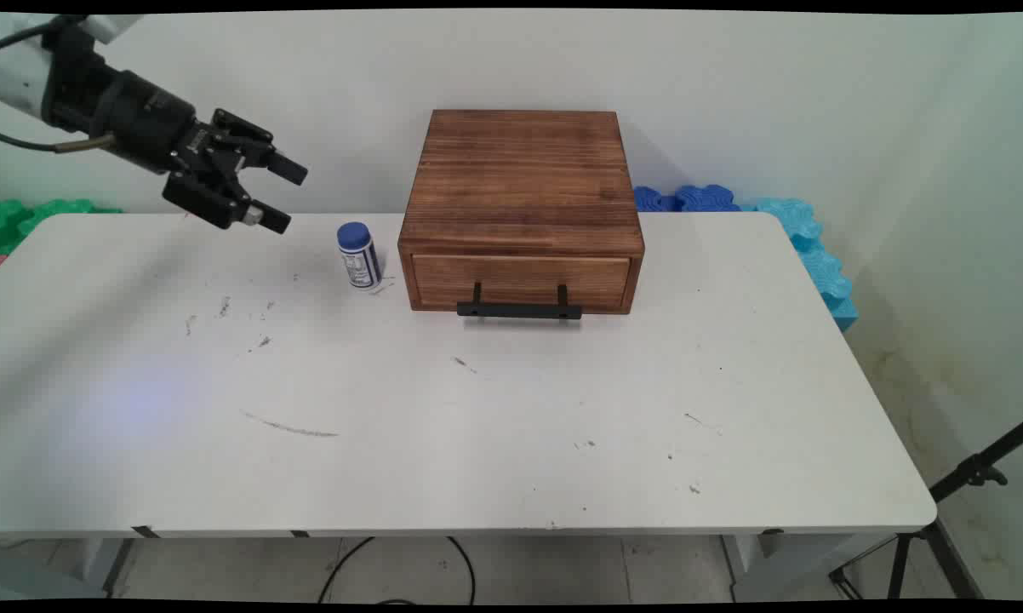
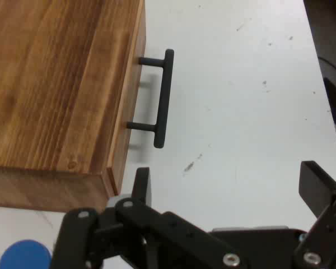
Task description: Open the drawer
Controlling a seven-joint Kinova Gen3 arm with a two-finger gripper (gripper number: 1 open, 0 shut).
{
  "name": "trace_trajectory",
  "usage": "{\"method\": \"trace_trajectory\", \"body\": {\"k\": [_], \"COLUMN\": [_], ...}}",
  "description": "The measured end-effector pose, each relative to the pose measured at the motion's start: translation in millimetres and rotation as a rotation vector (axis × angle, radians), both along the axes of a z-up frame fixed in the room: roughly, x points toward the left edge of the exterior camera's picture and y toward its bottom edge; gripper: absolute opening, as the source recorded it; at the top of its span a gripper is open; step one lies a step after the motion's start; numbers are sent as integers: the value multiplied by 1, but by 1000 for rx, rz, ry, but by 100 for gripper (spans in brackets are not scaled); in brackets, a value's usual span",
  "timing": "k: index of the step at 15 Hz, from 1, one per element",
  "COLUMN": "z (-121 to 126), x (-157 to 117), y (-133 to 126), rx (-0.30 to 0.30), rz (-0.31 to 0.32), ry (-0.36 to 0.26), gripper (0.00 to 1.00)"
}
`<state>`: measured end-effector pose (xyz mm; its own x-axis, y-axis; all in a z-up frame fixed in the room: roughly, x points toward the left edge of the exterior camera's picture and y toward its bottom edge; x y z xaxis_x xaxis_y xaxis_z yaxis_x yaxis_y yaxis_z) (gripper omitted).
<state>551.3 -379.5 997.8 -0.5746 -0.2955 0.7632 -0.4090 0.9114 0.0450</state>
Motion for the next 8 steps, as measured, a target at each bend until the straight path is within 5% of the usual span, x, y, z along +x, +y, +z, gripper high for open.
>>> {"method": "trace_trajectory", "body": {"k": [8], "z": [17], "x": [-55], "y": [-18], "rx": [18], "rz": [47], "ry": [-45], "gripper": [100]}}
